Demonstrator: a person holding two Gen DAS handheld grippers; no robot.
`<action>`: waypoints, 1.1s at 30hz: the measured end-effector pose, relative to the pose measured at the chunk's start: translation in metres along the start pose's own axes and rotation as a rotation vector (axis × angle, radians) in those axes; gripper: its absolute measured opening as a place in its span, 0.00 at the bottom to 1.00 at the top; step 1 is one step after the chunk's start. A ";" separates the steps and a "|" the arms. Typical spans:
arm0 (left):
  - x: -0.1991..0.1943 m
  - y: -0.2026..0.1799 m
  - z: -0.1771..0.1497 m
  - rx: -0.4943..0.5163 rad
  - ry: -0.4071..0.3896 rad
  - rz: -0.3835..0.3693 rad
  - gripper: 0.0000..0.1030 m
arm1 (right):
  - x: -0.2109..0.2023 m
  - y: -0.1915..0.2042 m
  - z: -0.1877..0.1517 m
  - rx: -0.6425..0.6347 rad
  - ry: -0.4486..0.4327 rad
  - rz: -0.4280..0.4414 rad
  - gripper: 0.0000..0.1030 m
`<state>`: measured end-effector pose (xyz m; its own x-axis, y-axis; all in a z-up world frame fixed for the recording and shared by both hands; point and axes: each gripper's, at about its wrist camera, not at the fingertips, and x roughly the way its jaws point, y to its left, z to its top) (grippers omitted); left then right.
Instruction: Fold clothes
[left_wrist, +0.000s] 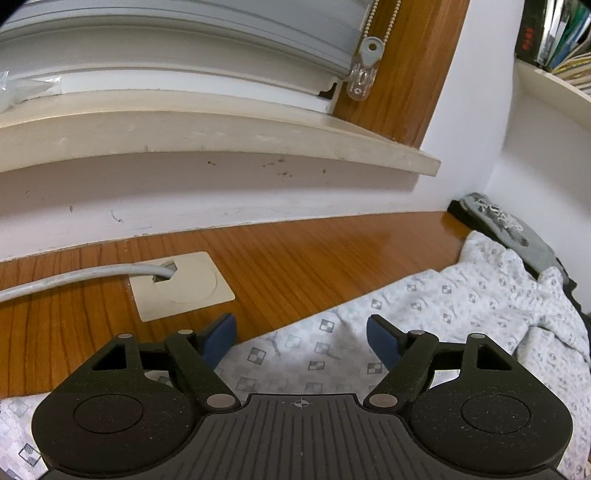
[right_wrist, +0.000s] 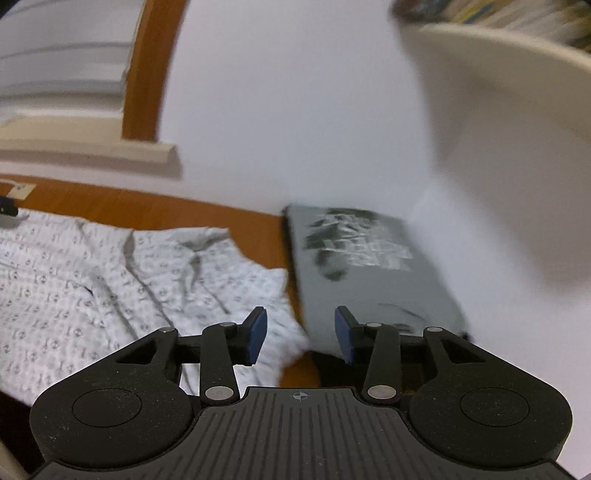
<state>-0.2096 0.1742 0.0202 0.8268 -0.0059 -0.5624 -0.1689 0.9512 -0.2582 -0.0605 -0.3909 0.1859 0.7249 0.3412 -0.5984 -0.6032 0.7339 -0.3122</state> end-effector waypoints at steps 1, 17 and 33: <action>0.000 0.000 0.000 0.001 0.000 0.001 0.78 | 0.013 0.004 0.002 -0.001 -0.002 0.015 0.40; -0.001 -0.001 0.000 -0.003 -0.002 0.000 0.80 | 0.255 0.043 0.052 0.424 0.075 0.478 0.41; -0.003 -0.001 -0.001 -0.001 -0.006 0.028 0.80 | 0.297 0.049 0.073 0.412 -0.070 0.387 0.07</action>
<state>-0.2131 0.1731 0.0211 0.8249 0.0226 -0.5648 -0.1925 0.9507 -0.2431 0.1499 -0.2111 0.0467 0.5057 0.6589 -0.5569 -0.6602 0.7111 0.2417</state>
